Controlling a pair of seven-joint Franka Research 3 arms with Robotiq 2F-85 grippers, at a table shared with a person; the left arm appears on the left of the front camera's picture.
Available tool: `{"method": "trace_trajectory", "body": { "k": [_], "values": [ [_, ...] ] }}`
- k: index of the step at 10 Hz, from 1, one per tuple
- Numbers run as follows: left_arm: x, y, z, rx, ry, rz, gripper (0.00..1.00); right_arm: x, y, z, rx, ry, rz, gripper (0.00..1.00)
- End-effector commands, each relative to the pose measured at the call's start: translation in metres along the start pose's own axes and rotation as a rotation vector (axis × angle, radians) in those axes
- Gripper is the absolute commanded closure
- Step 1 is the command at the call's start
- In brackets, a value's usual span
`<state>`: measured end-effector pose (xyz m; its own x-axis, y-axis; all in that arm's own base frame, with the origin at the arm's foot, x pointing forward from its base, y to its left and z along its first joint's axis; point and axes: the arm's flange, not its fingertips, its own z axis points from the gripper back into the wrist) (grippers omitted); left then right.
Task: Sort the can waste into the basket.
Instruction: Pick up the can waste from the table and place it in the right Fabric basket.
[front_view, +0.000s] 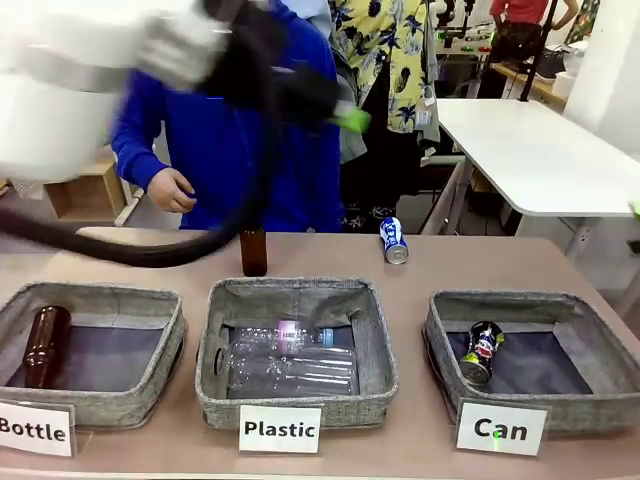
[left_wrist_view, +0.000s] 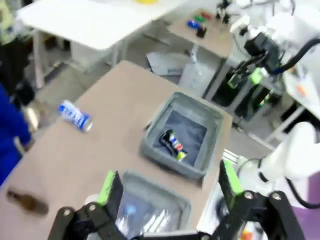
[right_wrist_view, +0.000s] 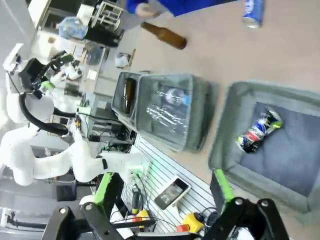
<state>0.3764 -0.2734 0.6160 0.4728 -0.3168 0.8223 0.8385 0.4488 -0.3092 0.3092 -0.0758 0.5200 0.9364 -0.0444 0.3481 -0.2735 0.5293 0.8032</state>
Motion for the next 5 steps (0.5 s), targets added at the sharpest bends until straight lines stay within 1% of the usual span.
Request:
{"method": "trace_trajectory", "body": {
  "k": [1, 2, 3, 4, 5],
  "values": [
    [-0.072, 0.036, 0.081, -0.009, -0.026, 0.144, 0.00, 0.032, 0.032, -0.038, 0.053, 0.013, -0.037, 0.00],
    [-0.098, 0.060, 0.118, -0.021, -0.064, 0.220, 0.00, 0.046, 0.046, -0.060, 0.094, 0.011, -0.071, 0.00],
    [-0.127, 0.081, 0.151, -0.078, -0.066, 0.299, 0.00, 0.056, 0.055, -0.080, 0.148, -0.009, -0.087, 0.00],
    [-0.157, 0.106, 0.175, -0.058, -0.130, 0.379, 0.00, 0.061, 0.058, -0.094, 0.202, -0.022, -0.126, 0.00],
    [-0.188, 0.131, 0.196, -0.095, -0.173, 0.449, 0.00, 0.066, 0.052, -0.104, 0.224, -0.063, -0.158, 0.00]
  ]
}}
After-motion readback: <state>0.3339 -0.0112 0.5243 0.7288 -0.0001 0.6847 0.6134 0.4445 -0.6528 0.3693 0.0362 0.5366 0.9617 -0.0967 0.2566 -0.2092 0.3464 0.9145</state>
